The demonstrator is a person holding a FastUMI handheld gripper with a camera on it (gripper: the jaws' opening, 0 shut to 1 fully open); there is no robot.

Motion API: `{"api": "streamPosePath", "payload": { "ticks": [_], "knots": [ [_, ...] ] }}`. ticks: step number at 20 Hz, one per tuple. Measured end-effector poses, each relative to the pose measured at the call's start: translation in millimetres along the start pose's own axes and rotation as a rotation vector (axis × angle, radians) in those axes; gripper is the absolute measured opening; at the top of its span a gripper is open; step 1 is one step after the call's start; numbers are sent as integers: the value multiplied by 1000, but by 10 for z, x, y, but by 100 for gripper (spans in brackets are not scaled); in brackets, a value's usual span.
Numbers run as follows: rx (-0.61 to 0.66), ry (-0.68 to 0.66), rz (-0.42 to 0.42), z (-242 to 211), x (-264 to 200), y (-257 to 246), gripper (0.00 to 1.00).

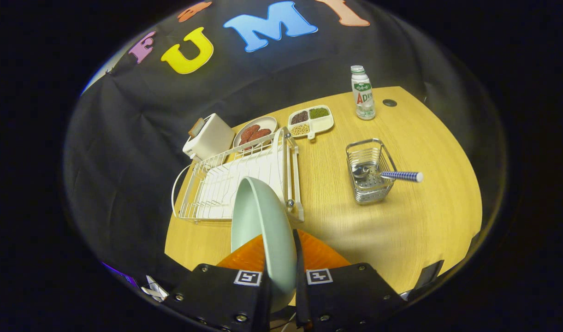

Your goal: Take the plate from the dish rack, then take the spoon from the basket and place it into the plate.

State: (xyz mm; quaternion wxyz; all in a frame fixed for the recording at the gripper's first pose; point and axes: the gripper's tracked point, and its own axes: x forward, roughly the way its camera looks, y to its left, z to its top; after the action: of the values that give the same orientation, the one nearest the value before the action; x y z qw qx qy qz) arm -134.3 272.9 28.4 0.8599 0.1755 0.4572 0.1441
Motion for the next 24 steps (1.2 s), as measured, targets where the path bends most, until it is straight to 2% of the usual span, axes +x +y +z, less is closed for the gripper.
{"api": "streamPosePath", "payload": {
  "ticks": [2,7,10,13,17,20,21,23,24],
  "knots": [
    [31,34,10,-187,84,-141,21],
    [58,68,-34,-501,291,-486,21],
    [122,77,13,-610,400,-487,21],
    [173,108,-5,-723,506,-571,21],
    [202,102,44,-772,676,-552,21],
    [223,98,49,-785,687,-620,24],
    [197,98,9,-796,676,-731,27],
    [148,85,-6,-815,639,-784,31],
    [119,65,-18,-787,623,-821,39]
  ]
}}
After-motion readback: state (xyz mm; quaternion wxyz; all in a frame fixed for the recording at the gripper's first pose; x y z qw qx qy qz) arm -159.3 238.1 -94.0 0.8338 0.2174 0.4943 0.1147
